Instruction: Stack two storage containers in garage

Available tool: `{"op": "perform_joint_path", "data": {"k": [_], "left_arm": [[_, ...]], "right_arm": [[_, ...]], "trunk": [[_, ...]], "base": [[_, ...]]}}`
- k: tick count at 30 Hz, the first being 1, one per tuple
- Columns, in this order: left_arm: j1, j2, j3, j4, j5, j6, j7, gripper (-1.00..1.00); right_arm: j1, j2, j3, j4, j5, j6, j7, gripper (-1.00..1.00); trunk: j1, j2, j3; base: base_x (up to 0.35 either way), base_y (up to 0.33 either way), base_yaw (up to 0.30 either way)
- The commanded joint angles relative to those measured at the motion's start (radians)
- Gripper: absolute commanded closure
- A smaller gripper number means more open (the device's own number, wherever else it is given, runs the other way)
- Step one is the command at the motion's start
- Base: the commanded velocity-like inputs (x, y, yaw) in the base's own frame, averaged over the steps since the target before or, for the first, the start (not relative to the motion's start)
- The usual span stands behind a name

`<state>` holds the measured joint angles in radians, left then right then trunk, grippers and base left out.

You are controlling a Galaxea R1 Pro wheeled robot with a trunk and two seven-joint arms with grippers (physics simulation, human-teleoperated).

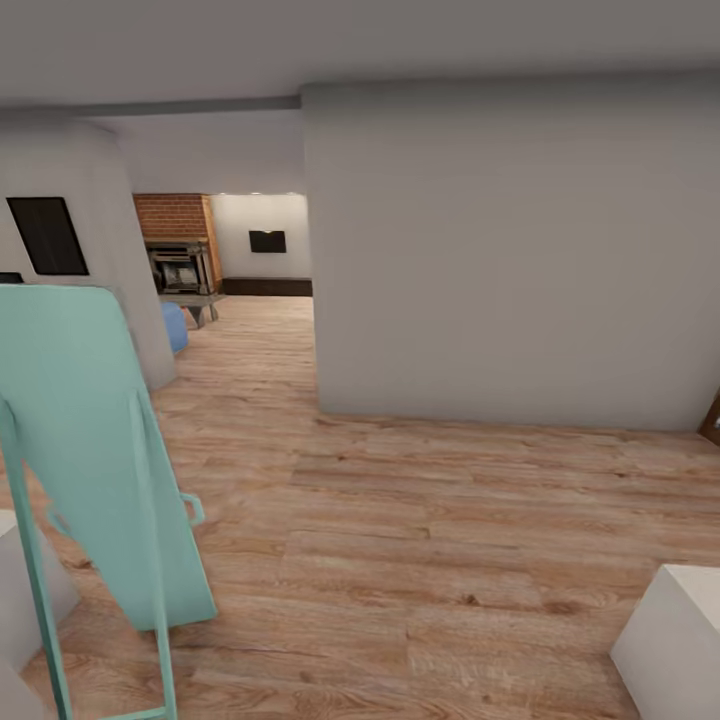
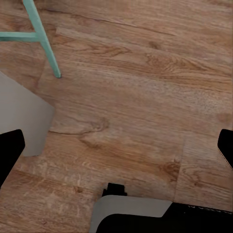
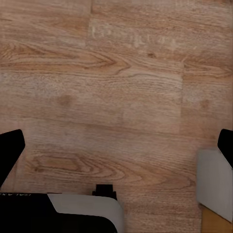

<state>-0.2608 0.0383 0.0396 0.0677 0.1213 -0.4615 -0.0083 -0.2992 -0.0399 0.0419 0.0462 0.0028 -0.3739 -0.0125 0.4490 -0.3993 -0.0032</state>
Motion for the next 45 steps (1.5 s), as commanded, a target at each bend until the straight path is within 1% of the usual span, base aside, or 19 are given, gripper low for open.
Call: {"op": "perform_joint_path", "data": {"k": [1, 45], "left_arm": [[-0.001, 0.000, 0.003, 0.004, 0.002, -0.006, -0.001, -1.00], [-0.001, -0.001, 0.003, 0.004, 0.003, -0.006, -0.001, -1.00]], "right_arm": [[-0.001, 0.000, 0.004, 0.004, 0.000, -0.007, -0.001, -1.00], [-0.001, 0.000, 0.003, 0.006, -0.003, -0.007, -0.003, -1.00]], "trunk": [[0.001, -0.001, 0.000], [0.001, -0.001, 0.000]], "base": [[0.326, 0.000, 0.002], [0.326, 0.000, 0.000]]}}
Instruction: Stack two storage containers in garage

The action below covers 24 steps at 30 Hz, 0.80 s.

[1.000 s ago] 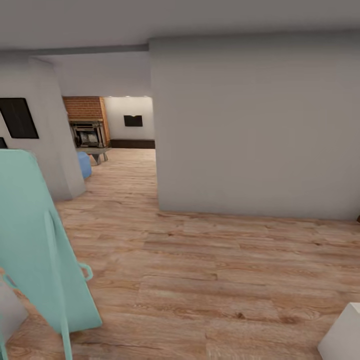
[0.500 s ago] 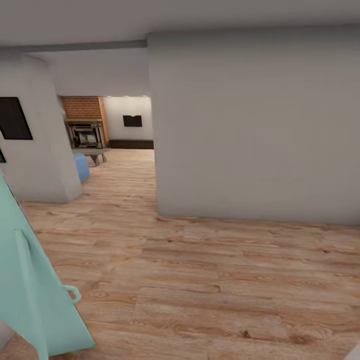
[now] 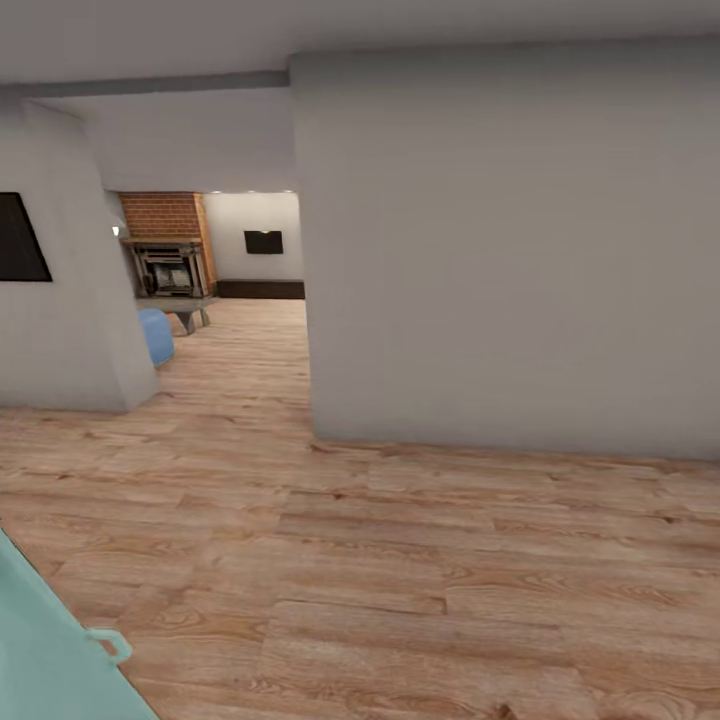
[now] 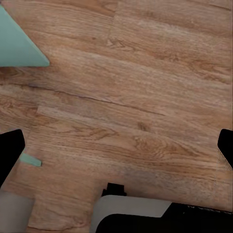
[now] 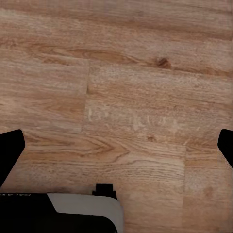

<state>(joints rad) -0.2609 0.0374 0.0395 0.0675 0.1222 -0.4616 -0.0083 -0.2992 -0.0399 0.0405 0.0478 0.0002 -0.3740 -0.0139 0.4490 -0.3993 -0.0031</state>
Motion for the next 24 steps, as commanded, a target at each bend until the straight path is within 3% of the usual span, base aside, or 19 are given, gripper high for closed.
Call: {"op": "perform_joint_path", "data": {"k": [1, 24], "left_arm": [[-0.001, 0.000, 0.003, 0.004, 0.002, -0.006, -0.001, -1.00], [-0.001, 0.001, 0.004, 0.004, 0.002, -0.006, -0.001, -1.00]], "right_arm": [[-0.001, 0.000, 0.004, 0.004, 0.000, -0.006, -0.001, -1.00], [-0.001, 0.000, 0.004, 0.004, 0.001, -0.006, -0.001, -1.00]], "trunk": [[0.001, -0.001, 0.000], [0.001, -0.001, 0.000]], "base": [[0.326, 0.000, 0.000], [0.326, 0.000, 0.000]]}}
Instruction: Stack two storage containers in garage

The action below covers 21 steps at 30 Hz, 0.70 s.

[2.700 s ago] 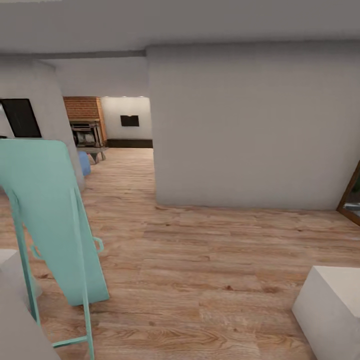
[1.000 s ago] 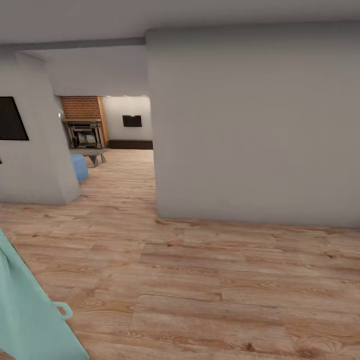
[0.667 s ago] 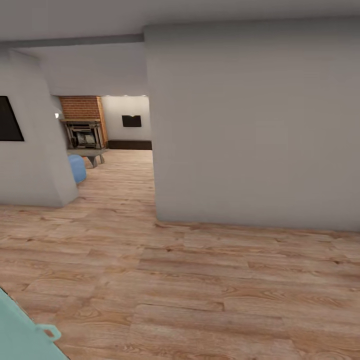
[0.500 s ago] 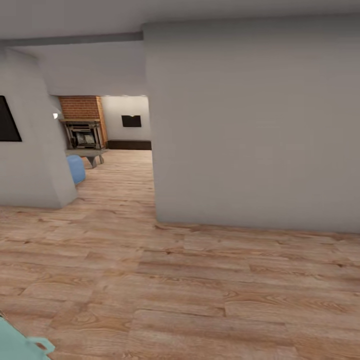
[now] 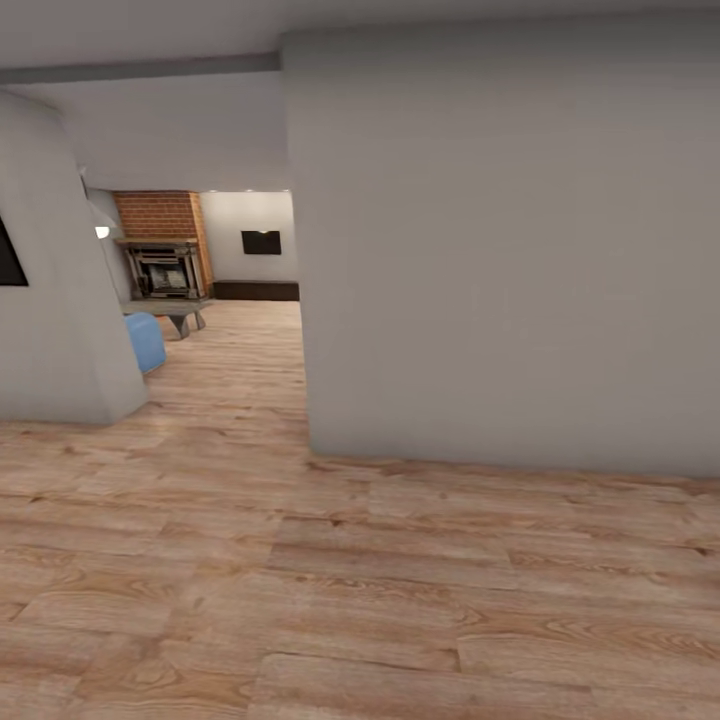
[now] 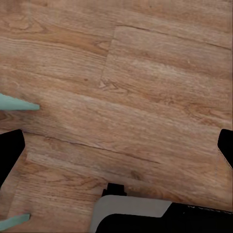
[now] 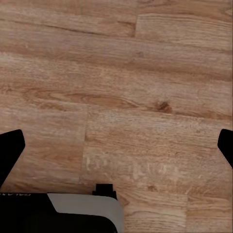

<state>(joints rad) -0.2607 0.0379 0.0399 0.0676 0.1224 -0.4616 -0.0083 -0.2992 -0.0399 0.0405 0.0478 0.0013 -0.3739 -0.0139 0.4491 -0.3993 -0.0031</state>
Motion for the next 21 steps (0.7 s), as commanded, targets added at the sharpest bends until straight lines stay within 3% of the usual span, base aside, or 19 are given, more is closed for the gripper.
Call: {"op": "perform_joint_path", "data": {"k": [1, 5, 17, 21], "left_arm": [[-0.001, 0.000, 0.004, 0.004, 0.002, -0.006, -0.001, -1.00], [-0.001, 0.000, 0.003, 0.004, 0.002, -0.006, -0.001, -1.00], [-0.001, 0.000, 0.004, 0.004, 0.001, -0.006, -0.001, -1.00], [-0.001, 0.000, 0.003, 0.004, 0.001, -0.006, -0.001, -1.00]], "right_arm": [[-0.001, 0.000, 0.004, 0.004, 0.000, -0.006, -0.001, -1.00], [-0.001, 0.000, 0.004, 0.004, 0.000, -0.006, -0.001, -1.00], [-0.001, 0.000, 0.004, 0.004, 0.000, -0.006, -0.001, -1.00], [-0.001, 0.000, 0.004, 0.004, -0.001, -0.006, -0.001, -1.00]], "trunk": [[0.001, -0.001, 0.000], [0.001, -0.001, 0.000], [0.001, -0.001, 0.000], [0.001, -0.001, 0.000]], "base": [[0.326, 0.000, 0.000], [0.326, 0.000, 0.067], [0.326, 0.000, 0.228], [0.326, 0.000, 0.087]]}}
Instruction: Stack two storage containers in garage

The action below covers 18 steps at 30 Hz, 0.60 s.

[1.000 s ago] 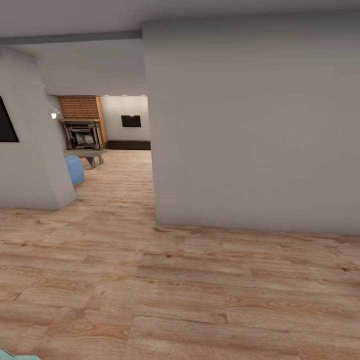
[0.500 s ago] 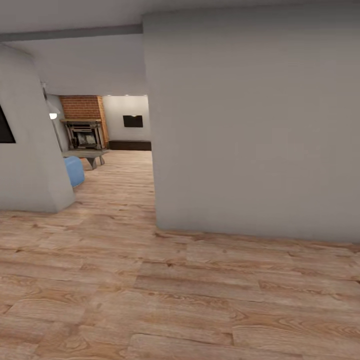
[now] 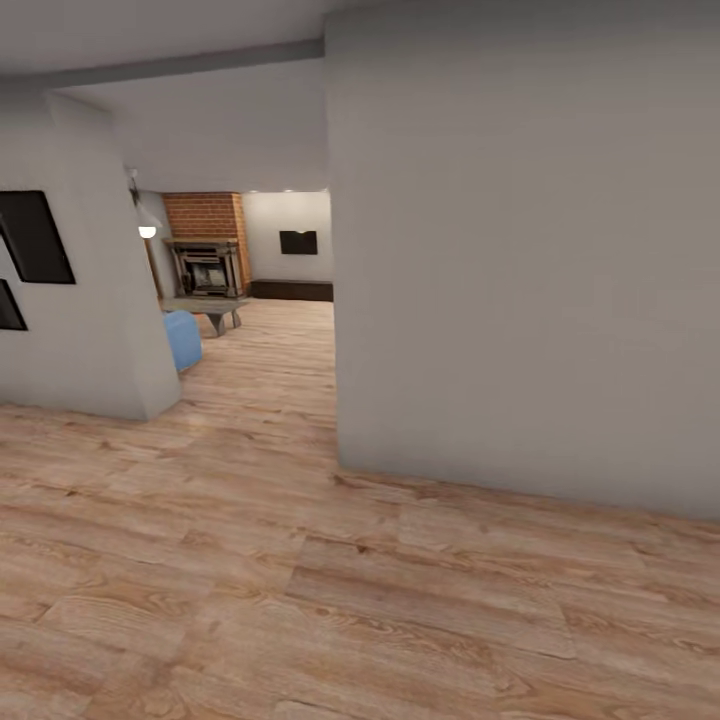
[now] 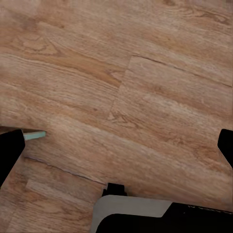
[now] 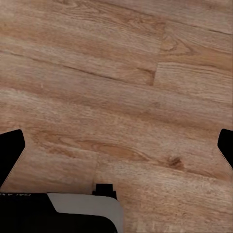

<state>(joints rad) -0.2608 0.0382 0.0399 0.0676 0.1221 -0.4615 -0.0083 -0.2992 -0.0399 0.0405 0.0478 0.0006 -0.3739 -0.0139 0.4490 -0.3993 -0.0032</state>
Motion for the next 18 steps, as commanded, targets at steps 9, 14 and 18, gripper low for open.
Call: {"op": "perform_joint_path", "data": {"k": [9, 14, 18], "left_arm": [[-0.002, 0.000, 0.004, 0.004, 0.002, -0.006, -0.001, -1.00], [-0.002, 0.000, 0.003, 0.004, 0.002, -0.006, -0.001, -1.00], [-0.001, -0.001, 0.003, 0.004, 0.001, -0.006, -0.001, -1.00]], "right_arm": [[-0.001, 0.000, 0.004, 0.004, 0.000, -0.007, -0.001, -1.00], [-0.001, 0.000, 0.004, 0.004, -0.001, -0.007, -0.001, -1.00], [-0.001, 0.000, 0.004, 0.004, 0.000, -0.007, -0.001, -1.00]], "trunk": [[0.001, -0.001, 0.000], [0.001, -0.001, 0.000], [0.001, -0.001, 0.000]], "base": [[0.326, 0.000, 0.006], [0.326, 0.000, 0.101], [0.326, 0.000, 0.223]]}}
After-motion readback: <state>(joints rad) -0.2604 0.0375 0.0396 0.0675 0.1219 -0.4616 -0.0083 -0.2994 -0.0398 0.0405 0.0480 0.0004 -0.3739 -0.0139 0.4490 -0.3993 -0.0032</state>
